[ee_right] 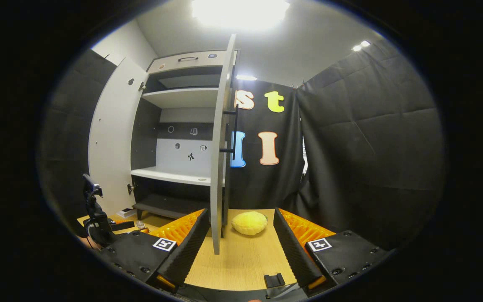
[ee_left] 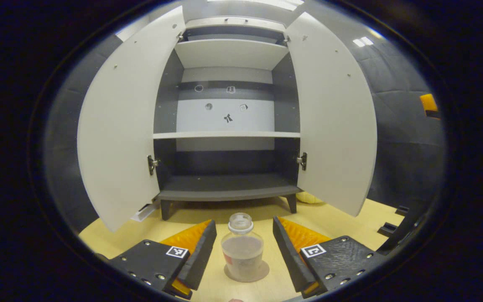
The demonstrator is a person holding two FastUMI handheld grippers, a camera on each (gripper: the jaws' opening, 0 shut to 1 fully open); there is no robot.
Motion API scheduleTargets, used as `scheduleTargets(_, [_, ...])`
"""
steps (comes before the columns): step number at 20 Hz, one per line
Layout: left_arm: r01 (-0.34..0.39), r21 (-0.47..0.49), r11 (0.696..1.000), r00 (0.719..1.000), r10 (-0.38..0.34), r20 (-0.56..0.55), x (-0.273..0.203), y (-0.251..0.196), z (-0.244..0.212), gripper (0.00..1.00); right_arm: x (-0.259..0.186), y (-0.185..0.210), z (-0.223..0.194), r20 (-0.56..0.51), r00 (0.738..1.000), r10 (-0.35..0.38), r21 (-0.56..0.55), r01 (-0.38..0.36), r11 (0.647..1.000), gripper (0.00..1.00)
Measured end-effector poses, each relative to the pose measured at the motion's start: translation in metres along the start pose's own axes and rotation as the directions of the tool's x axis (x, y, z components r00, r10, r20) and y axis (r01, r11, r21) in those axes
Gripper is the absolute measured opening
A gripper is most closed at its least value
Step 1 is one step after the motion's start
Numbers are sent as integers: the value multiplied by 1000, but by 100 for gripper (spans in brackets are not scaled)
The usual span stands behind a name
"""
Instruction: Grasp the bottle in the cabinet with the left hand and place it on the coaster, then close the right door with the right hand and the left door with the left hand.
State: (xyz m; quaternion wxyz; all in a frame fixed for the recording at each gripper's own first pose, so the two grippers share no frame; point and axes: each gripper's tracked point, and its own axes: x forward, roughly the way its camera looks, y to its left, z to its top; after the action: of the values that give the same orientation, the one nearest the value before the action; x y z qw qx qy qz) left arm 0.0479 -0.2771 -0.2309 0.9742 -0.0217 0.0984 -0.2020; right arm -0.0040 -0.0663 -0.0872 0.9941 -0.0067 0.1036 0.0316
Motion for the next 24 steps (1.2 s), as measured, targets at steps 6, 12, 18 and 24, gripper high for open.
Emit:
scheduleTargets(6, [-43,8,999,998,43,43,-45,17,78,82,34,-20,28,19,999,-34,25,33,999,98])
scheduleTargets(12, [-155,27,988,986,152,70,-90,66,124,82,81,-54,70,82,981,-177,69,172,983,99])
scheduleTargets(18, [-241,0,971,967,240,88,-109,126,144,82,131,-51,92,95,960,-262,160,245,956,98])
scheduleTargets(24, [-308,-49,950,945,312,104,-118,187,152,82,149,-31,90,83,957,-279,124,268,955,97])
